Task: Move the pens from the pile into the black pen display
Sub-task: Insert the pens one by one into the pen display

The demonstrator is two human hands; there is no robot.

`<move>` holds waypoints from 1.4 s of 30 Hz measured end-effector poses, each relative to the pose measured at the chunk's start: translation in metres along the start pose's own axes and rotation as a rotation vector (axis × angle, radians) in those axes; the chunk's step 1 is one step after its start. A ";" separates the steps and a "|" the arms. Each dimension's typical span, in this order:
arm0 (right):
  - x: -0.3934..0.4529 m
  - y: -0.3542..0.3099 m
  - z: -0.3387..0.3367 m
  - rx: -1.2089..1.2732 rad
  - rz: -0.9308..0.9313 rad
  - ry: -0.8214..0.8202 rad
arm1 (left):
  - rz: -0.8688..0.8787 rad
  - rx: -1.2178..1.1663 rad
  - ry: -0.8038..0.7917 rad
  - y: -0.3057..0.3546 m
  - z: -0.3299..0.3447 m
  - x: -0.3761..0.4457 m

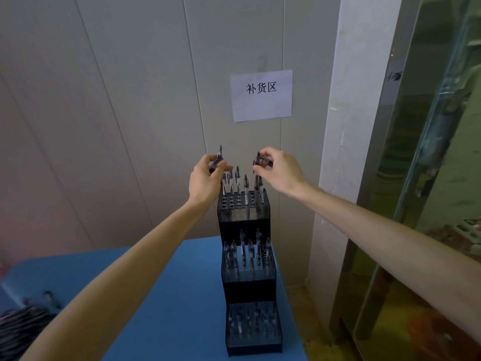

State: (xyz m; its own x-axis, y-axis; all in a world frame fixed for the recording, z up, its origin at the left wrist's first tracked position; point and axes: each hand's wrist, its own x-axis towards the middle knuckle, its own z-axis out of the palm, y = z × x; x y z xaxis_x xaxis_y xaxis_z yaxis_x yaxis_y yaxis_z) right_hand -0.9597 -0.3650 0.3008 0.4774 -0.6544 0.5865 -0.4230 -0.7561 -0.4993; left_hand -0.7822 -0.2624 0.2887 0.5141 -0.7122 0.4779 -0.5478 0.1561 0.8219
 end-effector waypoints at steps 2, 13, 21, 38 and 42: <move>0.001 0.000 -0.001 0.009 0.003 0.017 | 0.026 0.028 -0.001 0.000 0.002 -0.001; 0.007 0.011 0.004 0.085 0.022 -0.110 | 0.095 0.230 -0.108 -0.011 0.016 -0.003; 0.010 0.011 0.014 0.016 0.143 -0.379 | 0.108 0.387 -0.151 -0.014 0.021 -0.003; 0.025 -0.007 -0.007 0.155 0.261 0.016 | -0.120 0.094 -0.296 -0.012 0.009 -0.001; 0.028 -0.009 -0.009 0.262 0.173 0.046 | -0.213 -0.103 -0.185 -0.001 0.004 0.018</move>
State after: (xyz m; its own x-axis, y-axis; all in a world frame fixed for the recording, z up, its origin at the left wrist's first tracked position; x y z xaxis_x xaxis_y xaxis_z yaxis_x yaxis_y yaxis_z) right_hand -0.9493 -0.3760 0.3277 0.3775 -0.7770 0.5038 -0.2789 -0.6142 -0.7382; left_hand -0.7745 -0.2783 0.2952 0.4763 -0.8474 0.2345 -0.3654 0.0518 0.9294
